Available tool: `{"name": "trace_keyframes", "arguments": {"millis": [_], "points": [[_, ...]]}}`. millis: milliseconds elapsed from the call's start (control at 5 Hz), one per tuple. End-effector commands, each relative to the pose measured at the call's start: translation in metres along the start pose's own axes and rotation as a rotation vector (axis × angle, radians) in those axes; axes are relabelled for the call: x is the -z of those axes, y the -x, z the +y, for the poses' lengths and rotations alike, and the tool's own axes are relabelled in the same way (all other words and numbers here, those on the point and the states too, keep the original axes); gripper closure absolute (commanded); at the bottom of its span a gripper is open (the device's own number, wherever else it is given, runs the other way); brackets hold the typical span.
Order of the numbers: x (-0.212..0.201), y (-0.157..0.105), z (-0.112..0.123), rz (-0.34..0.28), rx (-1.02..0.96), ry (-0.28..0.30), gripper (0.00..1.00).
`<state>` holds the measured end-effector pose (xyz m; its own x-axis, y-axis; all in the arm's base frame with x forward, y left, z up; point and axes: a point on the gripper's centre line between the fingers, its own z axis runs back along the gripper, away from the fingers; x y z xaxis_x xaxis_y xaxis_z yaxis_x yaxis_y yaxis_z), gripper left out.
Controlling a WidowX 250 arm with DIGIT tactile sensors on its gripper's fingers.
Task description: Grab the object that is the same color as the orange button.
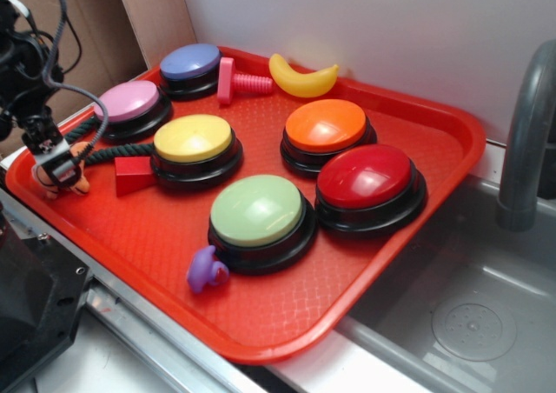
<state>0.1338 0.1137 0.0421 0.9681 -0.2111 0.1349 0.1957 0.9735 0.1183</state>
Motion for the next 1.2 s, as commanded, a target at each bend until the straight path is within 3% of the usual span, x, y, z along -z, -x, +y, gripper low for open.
{"name": "trace_keyframes", "arguments": {"millis": [0, 200, 600, 800, 1000], "points": [[0.017, 0.006, 0.01, 0.013, -0.005, 0.004, 0.0], [0.018, 0.004, 0.007, 0.055, 0.004, -0.022, 1.0], [0.011, -0.003, 0.009, 0.058, -0.115, -0.011, 1.0], [-0.006, -0.015, 0.002, 0.089, -0.161, -0.013, 1.0], [-0.033, -0.024, -0.01, 0.059, -0.243, 0.024, 1.0]]}}
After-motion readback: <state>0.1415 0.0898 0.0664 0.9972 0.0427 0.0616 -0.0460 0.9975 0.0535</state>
